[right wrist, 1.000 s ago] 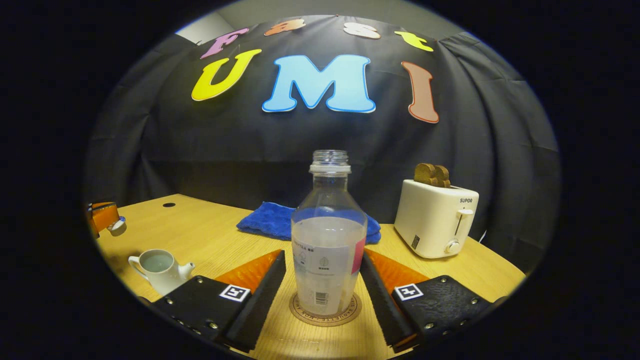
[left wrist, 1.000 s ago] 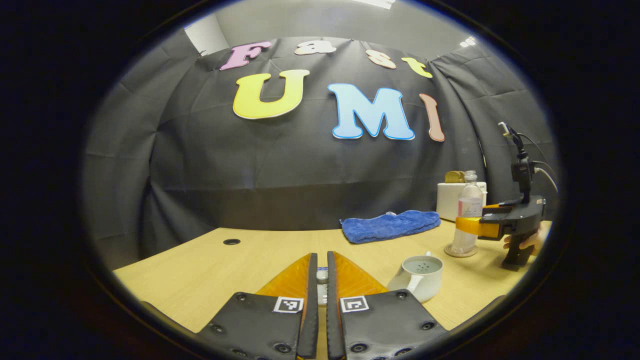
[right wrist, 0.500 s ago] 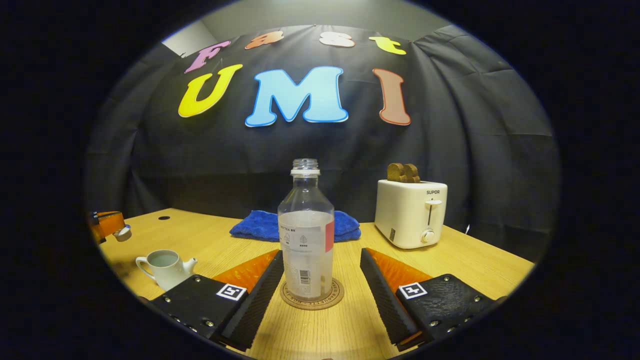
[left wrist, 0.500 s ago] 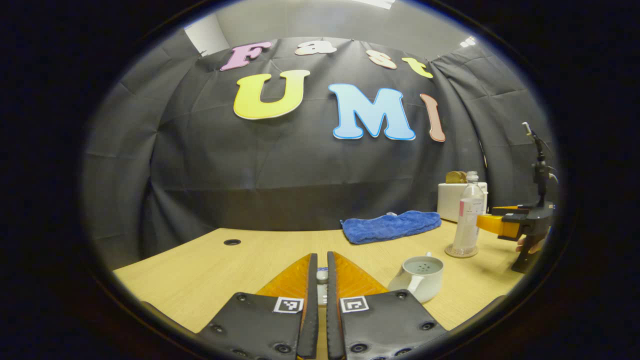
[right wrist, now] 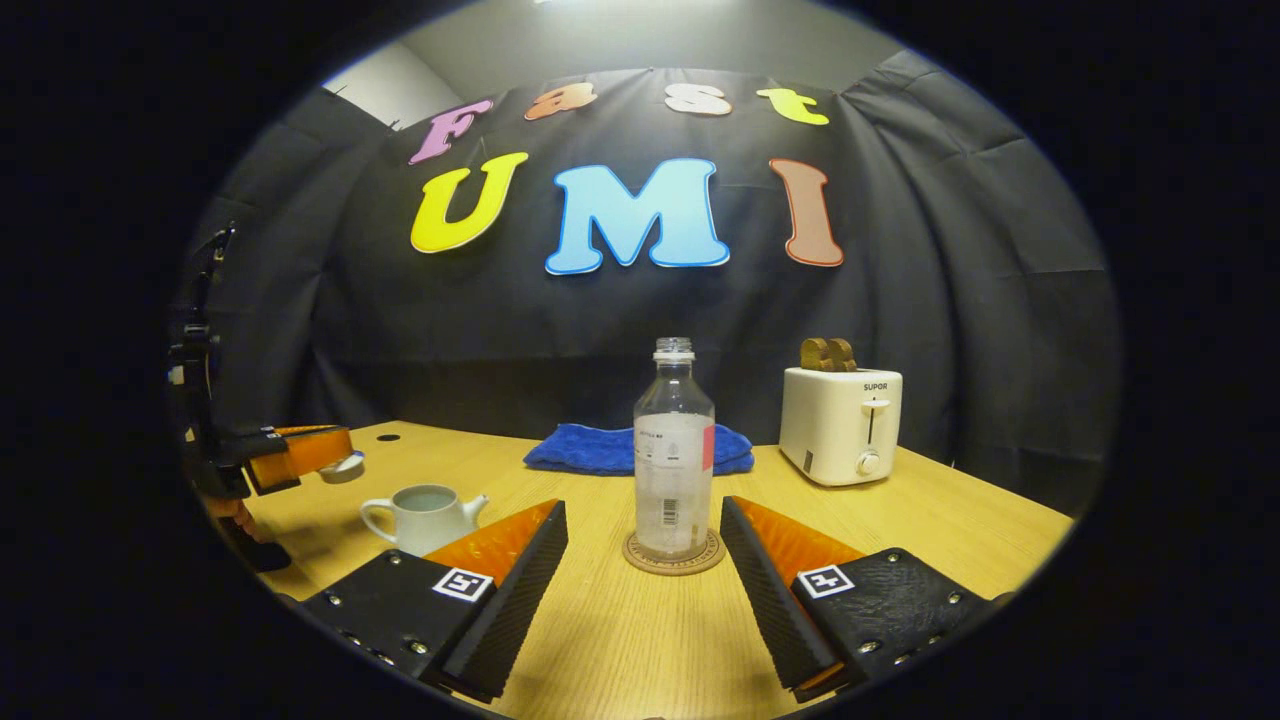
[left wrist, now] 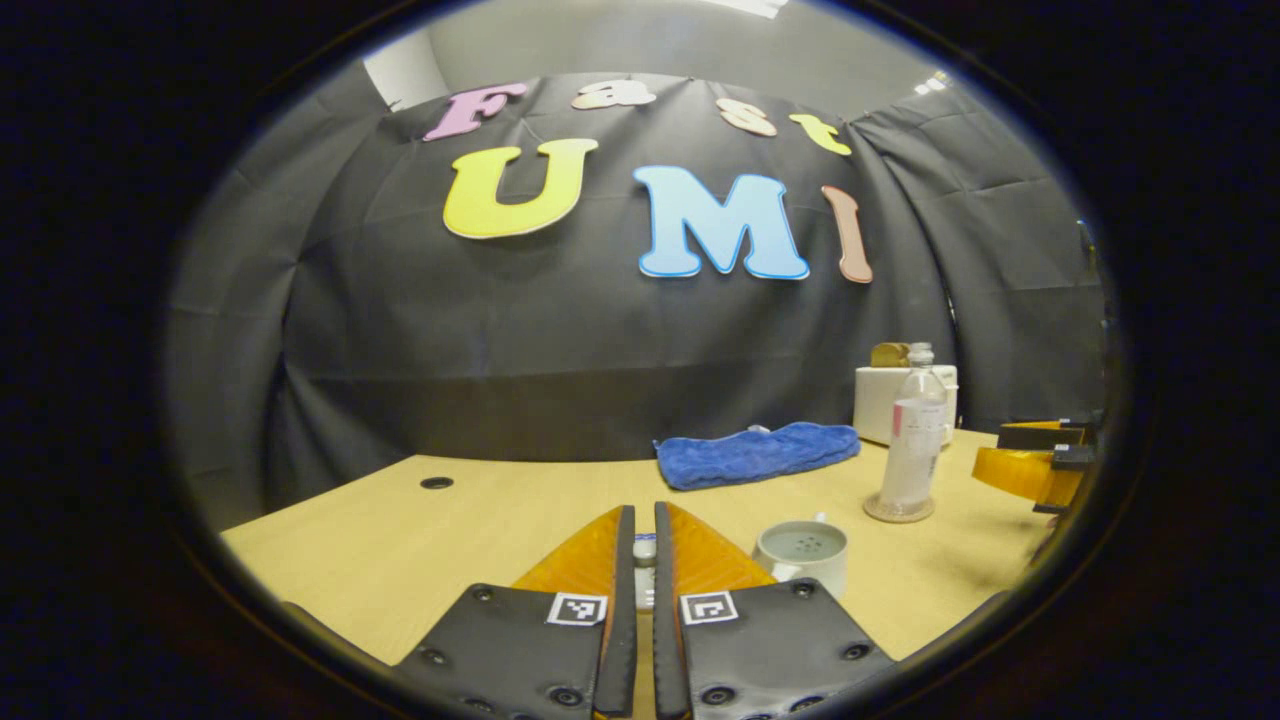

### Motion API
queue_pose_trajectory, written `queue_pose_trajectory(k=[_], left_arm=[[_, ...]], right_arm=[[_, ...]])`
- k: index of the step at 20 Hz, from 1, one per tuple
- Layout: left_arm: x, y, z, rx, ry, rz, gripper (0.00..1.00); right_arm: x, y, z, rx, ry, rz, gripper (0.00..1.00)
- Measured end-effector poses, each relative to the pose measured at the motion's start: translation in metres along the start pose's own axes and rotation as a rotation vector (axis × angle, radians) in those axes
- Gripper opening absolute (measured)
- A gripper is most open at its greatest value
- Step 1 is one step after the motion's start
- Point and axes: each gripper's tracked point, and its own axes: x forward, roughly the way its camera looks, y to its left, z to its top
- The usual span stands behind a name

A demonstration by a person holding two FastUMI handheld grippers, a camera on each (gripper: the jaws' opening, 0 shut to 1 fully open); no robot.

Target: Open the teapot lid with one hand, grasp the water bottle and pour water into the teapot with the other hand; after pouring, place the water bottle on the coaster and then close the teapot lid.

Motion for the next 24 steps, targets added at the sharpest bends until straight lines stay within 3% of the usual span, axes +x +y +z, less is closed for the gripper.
queue_pose_trajectory(k=[15,24], left_arm=[[0.034,-0.079,0.004,0.001,-0.005,-0.075,0.15],[0.029,-0.089,0.004,0.000,-0.003,-0.073,0.14]], right_arm=[[-0.007,0.008,0.000,0.000,-0.001,0.024,0.95],[-0.007,0.009,0.000,0.000,-0.001,0.025,0.95]])
